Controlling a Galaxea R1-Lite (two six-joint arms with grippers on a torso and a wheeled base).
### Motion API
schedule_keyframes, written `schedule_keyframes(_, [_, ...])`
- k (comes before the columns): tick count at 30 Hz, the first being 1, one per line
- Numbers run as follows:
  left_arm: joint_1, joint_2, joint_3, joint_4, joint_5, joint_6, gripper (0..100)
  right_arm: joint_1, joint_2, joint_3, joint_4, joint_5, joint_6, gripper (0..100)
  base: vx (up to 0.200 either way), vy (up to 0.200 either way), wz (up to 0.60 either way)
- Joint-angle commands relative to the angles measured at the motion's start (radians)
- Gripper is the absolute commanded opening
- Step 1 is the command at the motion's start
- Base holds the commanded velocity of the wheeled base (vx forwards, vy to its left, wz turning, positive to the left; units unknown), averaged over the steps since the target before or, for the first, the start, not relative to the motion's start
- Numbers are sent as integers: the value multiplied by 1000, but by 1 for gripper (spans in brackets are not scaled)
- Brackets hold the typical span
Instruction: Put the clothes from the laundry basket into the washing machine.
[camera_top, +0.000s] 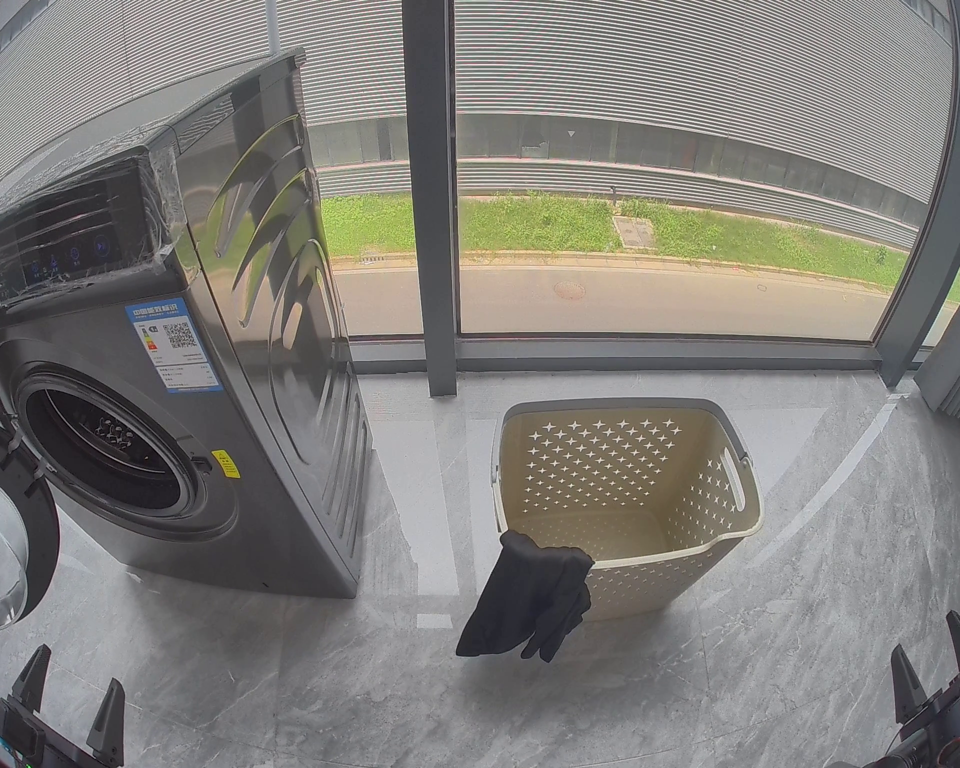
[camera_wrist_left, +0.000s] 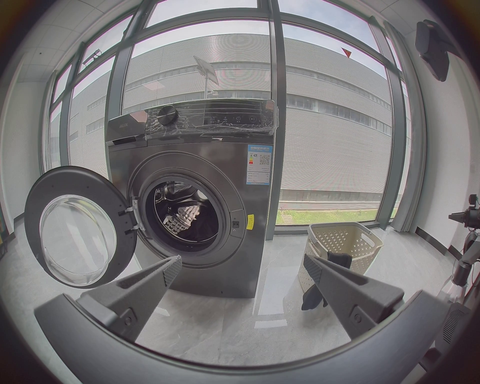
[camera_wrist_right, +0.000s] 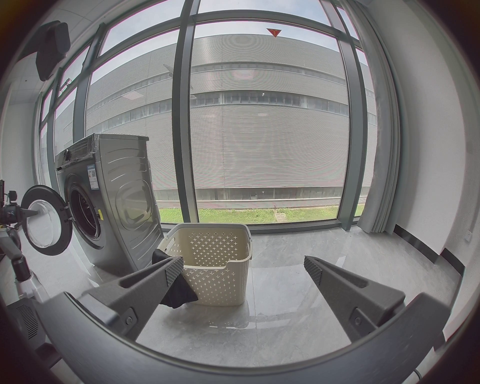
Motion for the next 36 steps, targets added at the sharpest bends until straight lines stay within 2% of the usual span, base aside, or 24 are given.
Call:
schedule_keyframes(1, [0, -16, 16, 0, 2, -2, 100, 0, -15, 15, 1, 0, 0, 100, 0, 0, 0])
schedule_keyframes(33, [0, -16, 16, 1, 5, -10, 100, -3, -16, 16, -9, 1, -7, 100, 0, 0, 0])
schedule_keyframes(34, [2, -16, 16, 1, 5, -10, 100, -3, -16, -18, -25, -3, -7, 100, 0, 0, 0])
schedule_keyframes(36, [2, -16, 16, 1, 5, -11, 100, 0, 30, -220, -64, -13, 2, 100, 0, 0, 0])
